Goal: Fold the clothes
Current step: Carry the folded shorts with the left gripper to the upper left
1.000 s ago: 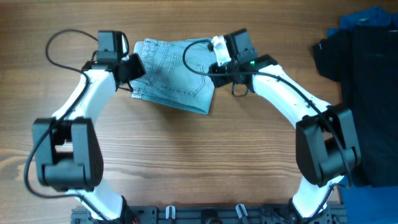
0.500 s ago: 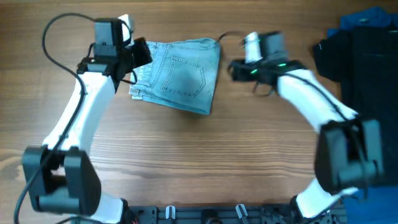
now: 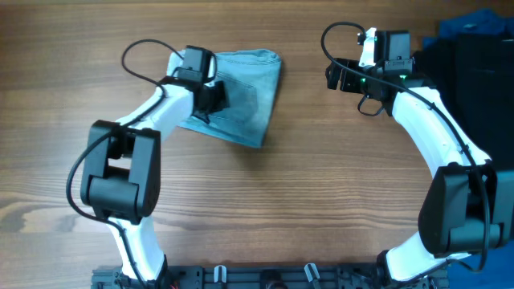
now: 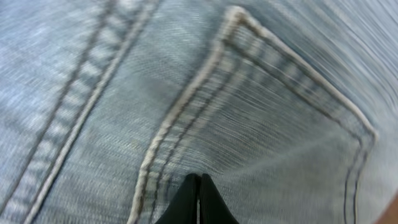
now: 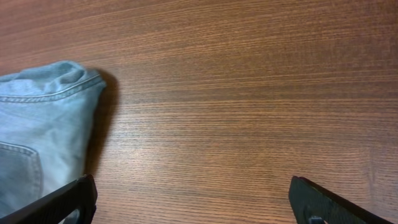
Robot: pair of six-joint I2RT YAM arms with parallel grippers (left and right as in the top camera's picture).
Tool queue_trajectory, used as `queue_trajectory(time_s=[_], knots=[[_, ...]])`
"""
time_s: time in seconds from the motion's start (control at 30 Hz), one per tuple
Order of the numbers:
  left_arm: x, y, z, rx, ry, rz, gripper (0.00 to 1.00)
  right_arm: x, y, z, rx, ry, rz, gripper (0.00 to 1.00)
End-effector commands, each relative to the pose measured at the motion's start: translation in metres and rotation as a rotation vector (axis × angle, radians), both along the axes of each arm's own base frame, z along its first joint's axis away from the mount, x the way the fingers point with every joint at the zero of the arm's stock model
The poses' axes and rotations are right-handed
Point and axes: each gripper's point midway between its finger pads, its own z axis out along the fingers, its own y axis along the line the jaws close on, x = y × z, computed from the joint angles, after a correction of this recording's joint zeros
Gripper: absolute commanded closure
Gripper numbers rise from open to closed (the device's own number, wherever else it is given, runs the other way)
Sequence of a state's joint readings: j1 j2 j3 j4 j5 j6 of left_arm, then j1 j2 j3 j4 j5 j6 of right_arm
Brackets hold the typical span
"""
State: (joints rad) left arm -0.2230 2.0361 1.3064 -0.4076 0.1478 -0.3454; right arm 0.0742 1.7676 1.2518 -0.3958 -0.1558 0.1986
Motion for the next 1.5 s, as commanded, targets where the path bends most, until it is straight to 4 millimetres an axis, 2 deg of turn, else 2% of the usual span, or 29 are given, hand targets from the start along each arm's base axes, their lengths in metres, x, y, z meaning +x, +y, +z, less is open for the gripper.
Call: queue_trajectory(time_s=[0.0, 0.07, 0.13, 0.2, 0.27, 0.3, 0.33, 0.4, 0.43, 0.47, 0.6, 0.7, 0.77, 0.8, 0.87, 0.9, 0.97, 1.03, 1.1, 1.17, 1.23, 1.33, 1.4, 1.47], knots=[[-0.001, 0.103, -0.04, 0.161, 0.085, 0.222, 0.96, 0.002, 0.001, -0.001, -0.001, 0.002, -0.012, 0.01], [0.003, 0.141, -0.046, 0.156, 0.084, 0.309, 0.96, 0.002, 0.001, -0.001, 0.0, 0.002, -0.013, 0.01], [0.008, 0.194, -0.044, 0.142, 0.055, 0.462, 0.96, 0.002, 0.001, -0.001, 0.0, 0.002, -0.012, 0.01], [0.006, 0.238, -0.041, 0.12, 0.037, 0.602, 0.96, 0.002, 0.001, -0.001, 0.0, 0.002, -0.012, 0.0], [0.0, 0.298, -0.036, 0.111, -0.011, 0.747, 0.96, 0.002, 0.001, -0.001, 0.0, 0.002, -0.012, 0.01], [0.001, 0.321, -0.031, 0.118, -0.054, 0.775, 0.96, 0.002, 0.001, -0.001, 0.0, 0.002, -0.013, 0.01], [0.006, 0.337, -0.024, 0.135, -0.11, 0.742, 0.96, 0.002, 0.001, -0.001, 0.0, 0.002, -0.012, 0.01], [0.016, 0.348, -0.012, 0.119, -0.175, 0.703, 0.96, 0.002, 0.001, -0.001, 0.0, 0.002, -0.013, 0.0], [0.02, 0.347, -0.003, 0.099, -0.194, 0.698, 0.96, 0.002, 0.001, -0.001, 0.0, 0.002, -0.013, 0.01], [0.028, 0.342, 0.026, 0.058, -0.252, 0.689, 0.96, 0.002, 0.0, -0.001, 0.0, 0.002, -0.013, 0.01], [0.019, 0.331, 0.082, 0.003, -0.29, 0.754, 0.96, 0.002, 0.001, -0.001, 0.0, 0.002, -0.013, 0.01], [0.042, 0.311, 0.091, -0.018, -0.357, 0.72, 0.96, 0.002, 0.001, -0.001, 0.0, 0.002, -0.012, 0.01], [0.062, 0.293, 0.085, -0.023, -0.398, 0.674, 0.96, 0.002, 0.001, -0.001, 0.0, 0.002, -0.013, 0.01], [0.071, 0.284, 0.075, -0.012, -0.403, 0.662, 0.96, 0.002, 0.001, -0.001, 0.0, 0.002, -0.012, 0.01], [0.079, 0.278, 0.053, 0.029, -0.393, 0.691, 0.96, 0.002, 0.001, -0.001, 0.0, 0.002, -0.012, 0.01], [0.084, 0.271, 0.034, 0.062, -0.386, 0.691, 0.96, 0.002, 0.001, -0.001, 0.0, 0.002, -0.012, 0.0], [0.088, 0.254, 0.002, 0.053, -0.343, 0.677, 0.96, 0.002, 0.001, -0.001, 0.0, 0.002, -0.013, 0.0], [0.088, 0.229, -0.02, 0.013, -0.296, 0.627, 0.96, 0.002, 0.001, -0.001, 0.0, 0.002, -0.013, 0.01], [0.089, 0.2, -0.034, -0.022, -0.263, 0.554, 0.96, 0.002, 0.001, -0.001, 0.0, 0.002, -0.012, 0.01], [0.09, 0.181, -0.035, -0.005, -0.262, 0.486, 0.96, 0.002, 0.001, -0.001, -0.001, 0.002, -0.012, 0.01], [0.096, 0.163, -0.023, 0.012, -0.304, 0.353, 0.96, 0.002, 0.001, -0.001, 0.0, 0.002, -0.012, 0.01], [0.1, 0.177, 0.013, 0.044, -0.362, 0.389, 0.96, 0.002, 0.001, -0.001, 0.0, 0.002, -0.013, 0.01], [0.103, 0.196, 0.061, 0.021, -0.444, 0.454, 0.96, 0.002, 0.001, -0.001, 0.0, 0.002, -0.013, 0.01], [0.098, 0.215, 0.108, 0.021, -0.512, 0.491, 0.96, 0.002, 0.001, -0.001, 0.0, 0.002, -0.013, 0.01]])
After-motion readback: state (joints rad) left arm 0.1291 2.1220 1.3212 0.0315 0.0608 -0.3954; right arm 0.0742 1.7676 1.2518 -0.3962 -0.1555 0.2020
